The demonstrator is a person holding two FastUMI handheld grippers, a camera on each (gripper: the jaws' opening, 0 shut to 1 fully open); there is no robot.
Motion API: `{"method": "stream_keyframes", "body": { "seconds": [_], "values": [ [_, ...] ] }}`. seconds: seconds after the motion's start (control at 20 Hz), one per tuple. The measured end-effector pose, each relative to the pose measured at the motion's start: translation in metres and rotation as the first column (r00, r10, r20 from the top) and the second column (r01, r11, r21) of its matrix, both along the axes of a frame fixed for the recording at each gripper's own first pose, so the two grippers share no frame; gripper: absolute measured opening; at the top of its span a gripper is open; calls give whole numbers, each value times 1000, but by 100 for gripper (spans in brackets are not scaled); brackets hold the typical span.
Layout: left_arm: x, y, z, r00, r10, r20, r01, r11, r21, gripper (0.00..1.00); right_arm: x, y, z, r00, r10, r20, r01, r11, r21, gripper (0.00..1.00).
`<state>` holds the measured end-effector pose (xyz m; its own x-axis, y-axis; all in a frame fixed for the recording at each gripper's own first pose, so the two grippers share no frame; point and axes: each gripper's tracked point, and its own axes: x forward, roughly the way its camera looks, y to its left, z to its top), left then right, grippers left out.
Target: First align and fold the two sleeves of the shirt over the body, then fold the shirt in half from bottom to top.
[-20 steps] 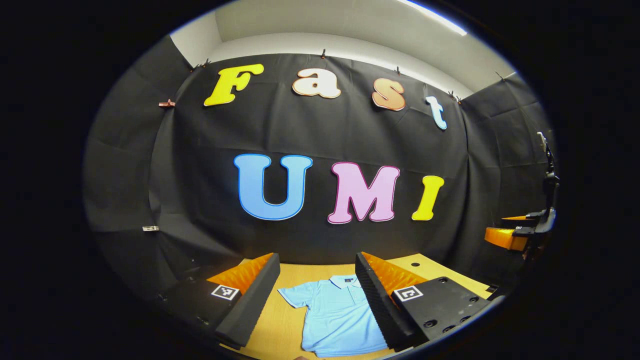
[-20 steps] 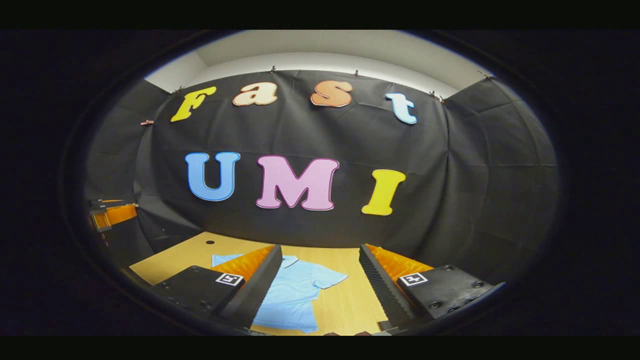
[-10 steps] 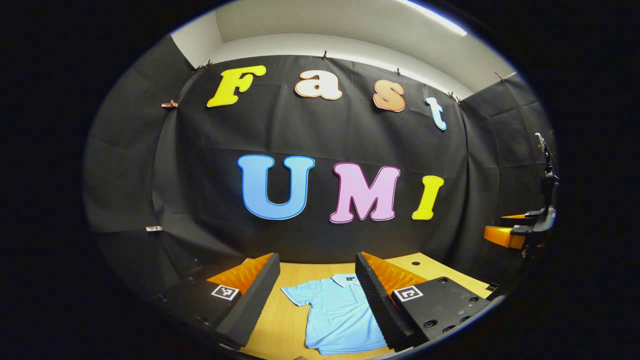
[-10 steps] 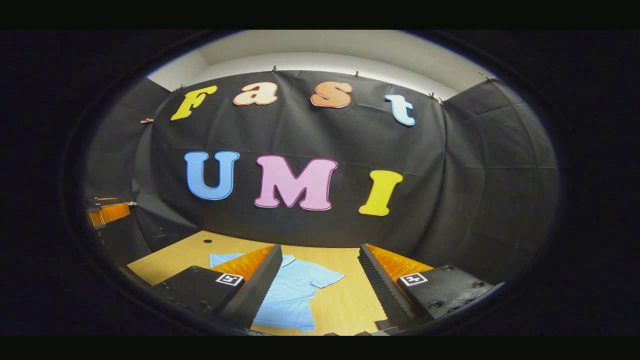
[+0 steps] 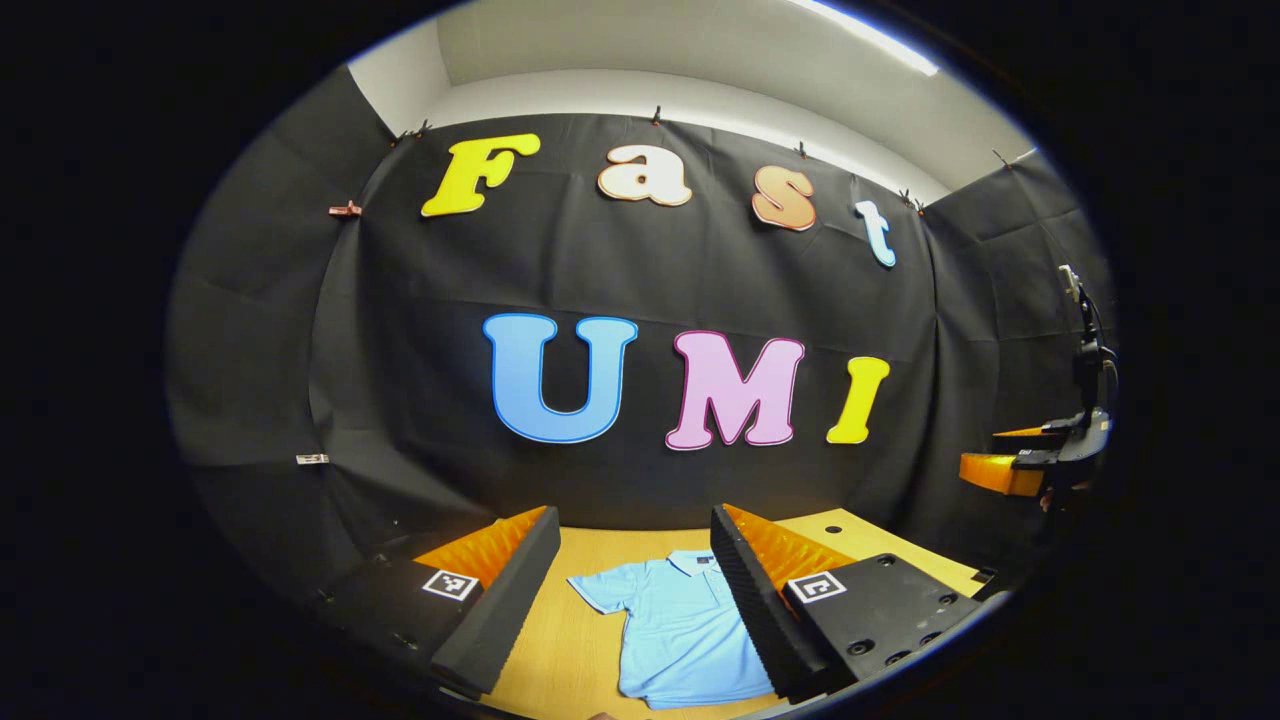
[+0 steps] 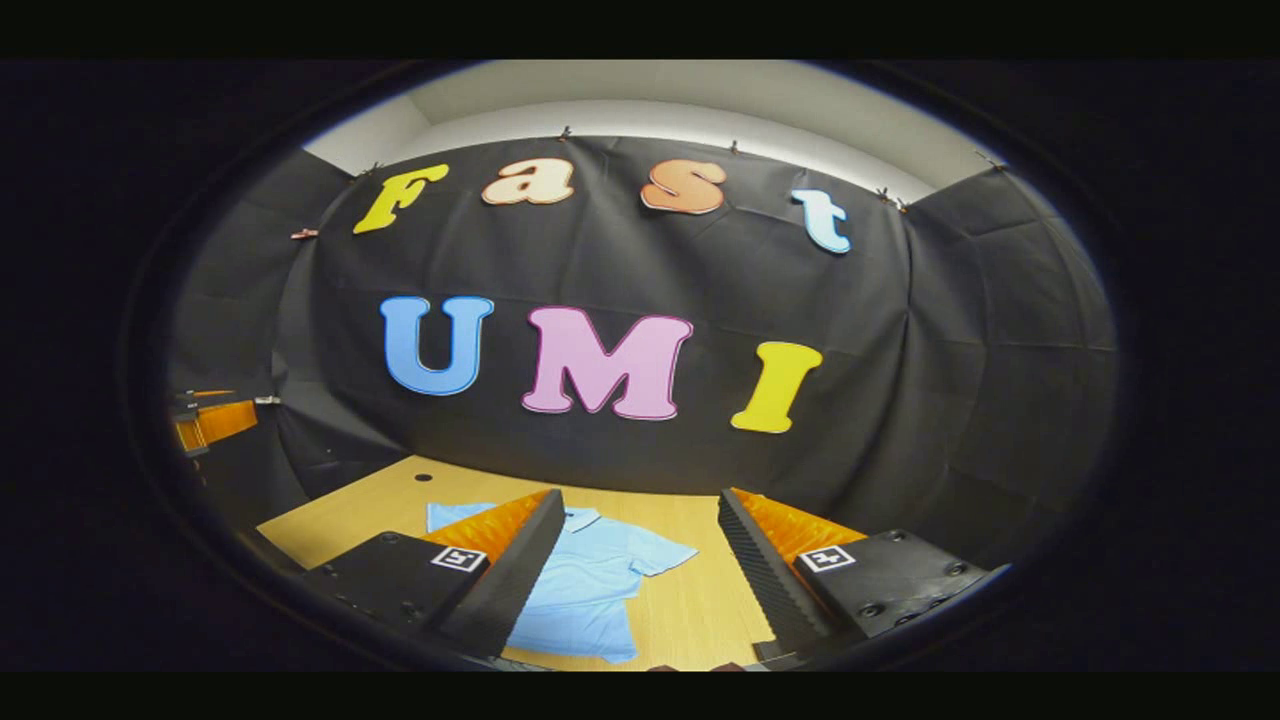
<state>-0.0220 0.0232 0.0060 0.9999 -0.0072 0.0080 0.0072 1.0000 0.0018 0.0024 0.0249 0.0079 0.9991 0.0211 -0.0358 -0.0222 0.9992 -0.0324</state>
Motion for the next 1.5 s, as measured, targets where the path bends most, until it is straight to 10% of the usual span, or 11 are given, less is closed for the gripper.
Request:
{"method": "stream_keyframes", "body": {
  "seconds": [0.4, 0.95, 1.5],
  "values": [
    [31, -6, -17, 999, 18, -35, -18, 999, -28, 96, 49, 2, -15, 998, 52, -46, -52, 999, 8, 97],
    [121, -19, -21, 992, 113, -59, -114, 994, -3, 96, 228, -48, -120, 969, 92, -230, -89, 996, 20, 97],
    [171, -45, -45, 973, 175, -152, -169, 984, 52, 97, 325, -67, -268, 872, 160, -462, -141, 987, 76, 98]
  ]
}}
